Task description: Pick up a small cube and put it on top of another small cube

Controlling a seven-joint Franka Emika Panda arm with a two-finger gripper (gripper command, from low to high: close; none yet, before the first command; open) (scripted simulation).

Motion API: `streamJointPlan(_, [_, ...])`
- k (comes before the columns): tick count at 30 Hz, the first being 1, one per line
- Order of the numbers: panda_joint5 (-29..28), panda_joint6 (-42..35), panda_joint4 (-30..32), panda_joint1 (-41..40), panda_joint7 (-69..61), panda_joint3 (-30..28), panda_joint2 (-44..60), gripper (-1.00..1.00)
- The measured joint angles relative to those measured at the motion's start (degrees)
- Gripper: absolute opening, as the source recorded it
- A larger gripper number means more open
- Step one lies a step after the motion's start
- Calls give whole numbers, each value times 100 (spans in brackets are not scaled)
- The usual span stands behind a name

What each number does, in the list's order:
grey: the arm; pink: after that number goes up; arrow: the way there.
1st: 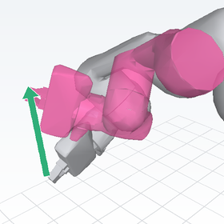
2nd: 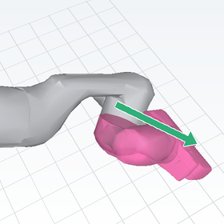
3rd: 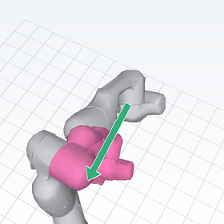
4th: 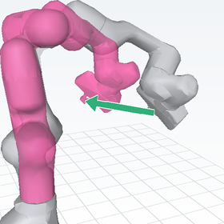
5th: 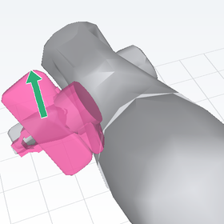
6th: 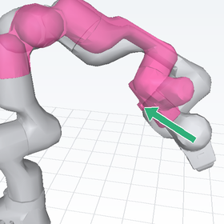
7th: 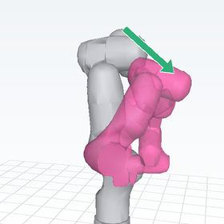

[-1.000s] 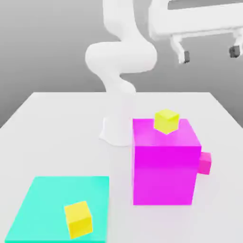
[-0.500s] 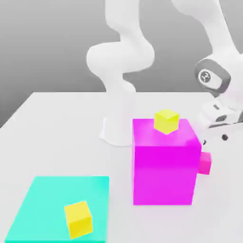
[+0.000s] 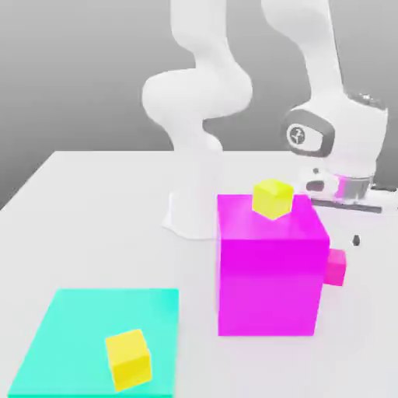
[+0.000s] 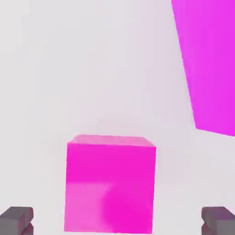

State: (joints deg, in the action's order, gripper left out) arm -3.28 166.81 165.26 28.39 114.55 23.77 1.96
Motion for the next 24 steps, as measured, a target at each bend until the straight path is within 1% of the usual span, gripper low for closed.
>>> streamJointPlan(2, [-735,318,-78,326,552,-511,396,0])
streamJointPlan(4, [-1249,639,-164,911,937,-1219,799,0])
streamJointPlan(5, [-1411,805,-204,1217,1060,-1564,999,0])
streamJointPlan(6, [-1517,942,-234,1446,1142,-1818,1158,-100])
streamJointPlan(11, [-1519,960,-234,1444,1144,-1818,1159,-100])
streamJointPlan(12, [-1567,1025,-248,1561,1182,-1945,1238,-100])
streamJointPlan(13, [-1525,973,-236,1501,1150,-1874,1176,-100])
streamJointPlan(15, [-1188,730,-172,1208,901,-1496,872,-100])
streamJointPlan(17, [-604,431,-88,971,475,-1107,479,-100])
streamJointPlan(18, [-283,271,-46,950,241,-1003,271,-100])
streamJointPlan(20, [239,-59,33,1041,-139,-951,-146,-100])
streamJointPlan(21, [408,-250,23,1089,-247,-938,-308,-100])
streamJointPlan(24, [707,-944,-235,1523,-352,-817,-572,-100])
